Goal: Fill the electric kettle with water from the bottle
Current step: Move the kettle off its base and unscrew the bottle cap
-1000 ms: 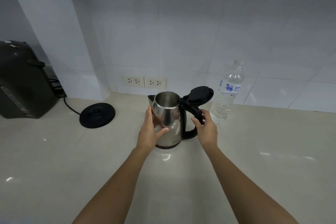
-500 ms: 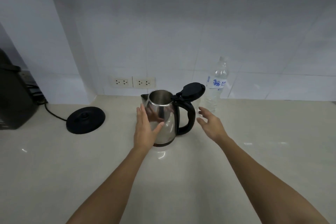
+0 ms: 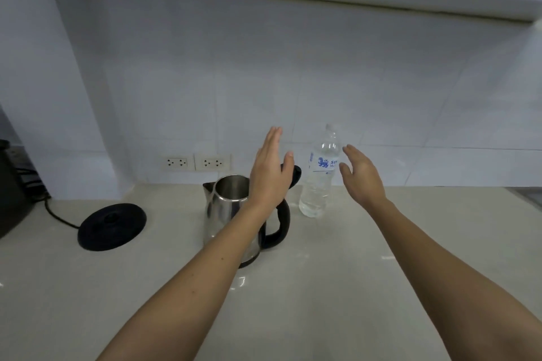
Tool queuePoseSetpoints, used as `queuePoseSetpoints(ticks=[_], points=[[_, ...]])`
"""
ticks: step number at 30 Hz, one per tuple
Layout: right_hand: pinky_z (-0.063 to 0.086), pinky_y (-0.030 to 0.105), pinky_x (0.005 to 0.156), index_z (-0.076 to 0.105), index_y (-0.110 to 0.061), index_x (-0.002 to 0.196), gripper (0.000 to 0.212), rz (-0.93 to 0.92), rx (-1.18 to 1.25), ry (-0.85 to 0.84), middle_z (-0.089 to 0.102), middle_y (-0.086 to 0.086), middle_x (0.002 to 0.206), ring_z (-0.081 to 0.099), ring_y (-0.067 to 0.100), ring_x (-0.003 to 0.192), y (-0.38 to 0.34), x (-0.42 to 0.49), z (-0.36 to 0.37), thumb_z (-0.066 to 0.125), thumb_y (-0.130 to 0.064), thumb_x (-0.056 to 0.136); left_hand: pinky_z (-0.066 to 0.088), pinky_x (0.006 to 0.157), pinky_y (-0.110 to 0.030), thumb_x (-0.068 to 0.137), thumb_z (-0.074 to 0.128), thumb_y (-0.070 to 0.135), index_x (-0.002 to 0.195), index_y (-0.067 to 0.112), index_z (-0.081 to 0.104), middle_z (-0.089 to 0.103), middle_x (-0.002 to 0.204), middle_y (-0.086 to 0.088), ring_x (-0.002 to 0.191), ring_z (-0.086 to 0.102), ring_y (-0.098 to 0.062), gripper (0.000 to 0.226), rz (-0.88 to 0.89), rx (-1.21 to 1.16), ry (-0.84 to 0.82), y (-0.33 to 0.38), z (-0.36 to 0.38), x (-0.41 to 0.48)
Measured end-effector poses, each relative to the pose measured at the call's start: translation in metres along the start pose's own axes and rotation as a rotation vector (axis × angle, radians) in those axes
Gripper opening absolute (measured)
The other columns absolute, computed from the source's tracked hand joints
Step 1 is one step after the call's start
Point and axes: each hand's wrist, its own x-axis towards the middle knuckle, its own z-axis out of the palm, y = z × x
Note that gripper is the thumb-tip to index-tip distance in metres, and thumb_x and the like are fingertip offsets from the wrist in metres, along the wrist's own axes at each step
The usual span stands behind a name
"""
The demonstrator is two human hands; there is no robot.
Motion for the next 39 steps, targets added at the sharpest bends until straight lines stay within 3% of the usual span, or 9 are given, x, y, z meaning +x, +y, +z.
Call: queuePoseSetpoints(ticks=[8, 12, 16, 21, 24, 30, 34, 39], points=[[0.022, 0.032, 0.115, 0.032, -0.012, 0.148, 0.049, -0.1, -0.032, 0.039, 0.028, 0.001, 0.157, 0.023, 0.017, 0.145, 0.019, 0.052, -0.034, 0.039, -0.018, 0.1, 0.012, 0.107, -0.014, 0.104, 0.038, 0.028, 0.154, 0.01, 0.019, 0.017, 0.162, -0.004, 0.149, 0.016, -0.015, 0.057, -0.109, -0.092, -0.089, 0.041, 0.082, 0.027], [0.021, 0.033, 0.115, 0.029, -0.013, 0.149, 0.049, -0.144, -0.031, 0.022, 0.026, 0.001, 0.158, 0.021, 0.018, 0.145, 0.035, 0.073, -0.039, 0.037, -0.018, 0.101, 0.026, 0.111, -0.027, 0.103, 0.039, 0.024, 0.154, 0.01, 0.014, 0.015, 0.163, -0.004, 0.146, 0.026, -0.023, 0.059, -0.154, -0.031, -0.148, 0.041, 0.119, 0.033], [0.023, 0.034, 0.115, 0.028, -0.014, 0.149, 0.049, -0.17, -0.013, -0.018, 0.025, 0.001, 0.158, 0.022, 0.018, 0.145, 0.055, 0.092, -0.039, 0.037, -0.019, 0.101, 0.037, 0.106, -0.036, 0.102, 0.041, 0.024, 0.153, 0.011, 0.016, 0.019, 0.16, -0.007, 0.139, 0.037, -0.025, 0.058, -0.244, 0.051, -0.172, 0.027, 0.149, 0.035], [0.025, 0.035, 0.114, 0.029, -0.013, 0.149, 0.05, -0.21, 0.027, -0.095, 0.027, 0.001, 0.157, 0.022, 0.018, 0.145, 0.073, 0.113, -0.028, 0.038, -0.02, 0.1, 0.023, 0.117, -0.036, 0.101, 0.047, 0.029, 0.155, 0.007, -0.001, -0.001, 0.164, -0.01, 0.15, 0.01, -0.023, 0.076, -0.426, 0.179, -0.209, -0.003, 0.17, 0.039], [0.028, 0.037, 0.114, 0.029, -0.015, 0.149, 0.05, -0.237, 0.05, -0.17, 0.031, 0.003, 0.156, 0.026, 0.019, 0.143, 0.074, 0.126, -0.017, 0.038, -0.023, 0.1, 0.022, 0.116, -0.037, 0.098, 0.053, 0.034, 0.155, 0.009, -0.005, -0.003, 0.164, -0.009, 0.151, 0.006, -0.023, 0.085, -0.479, 0.189, -0.215, -0.015, 0.182, 0.044], [0.041, 0.04, 0.104, 0.035, -0.02, 0.146, 0.05, -0.314, 0.091, -0.34, 0.046, 0.01, 0.143, 0.047, 0.027, 0.128, 0.058, 0.151, 0.003, 0.043, -0.033, 0.099, 0.037, 0.104, -0.034, 0.089, 0.065, 0.039, 0.155, 0.012, -0.006, 0.025, 0.159, -0.004, 0.141, 0.035, -0.023, 0.1, -0.56, 0.096, -0.182, -0.041, 0.205, 0.054], [0.045, 0.041, 0.097, 0.048, -0.017, 0.136, 0.046, -0.298, 0.119, -0.346, 0.055, 0.011, 0.131, 0.055, 0.03, 0.114, 0.045, 0.163, 0.009, 0.051, -0.037, 0.094, 0.037, 0.094, -0.026, 0.085, 0.071, 0.038, 0.155, 0.019, -0.005, 0.037, 0.153, 0.001, 0.135, 0.043, -0.021, 0.105, -0.601, 0.02, -0.162, -0.05, 0.212, 0.055], [0.045, 0.035, 0.087, 0.054, -0.013, 0.124, 0.043, -0.32, 0.077, -0.34, 0.058, 0.008, 0.118, 0.055, 0.027, 0.107, 0.046, 0.168, 0.006, 0.06, -0.038, 0.089, 0.041, 0.085, -0.025, 0.08, 0.075, 0.039, 0.149, 0.019, 0.021, 0.05, 0.137, -0.002, 0.121, 0.053, -0.022, 0.09, -0.566, 0.036, -0.088, -0.051, 0.215, 0.051]])
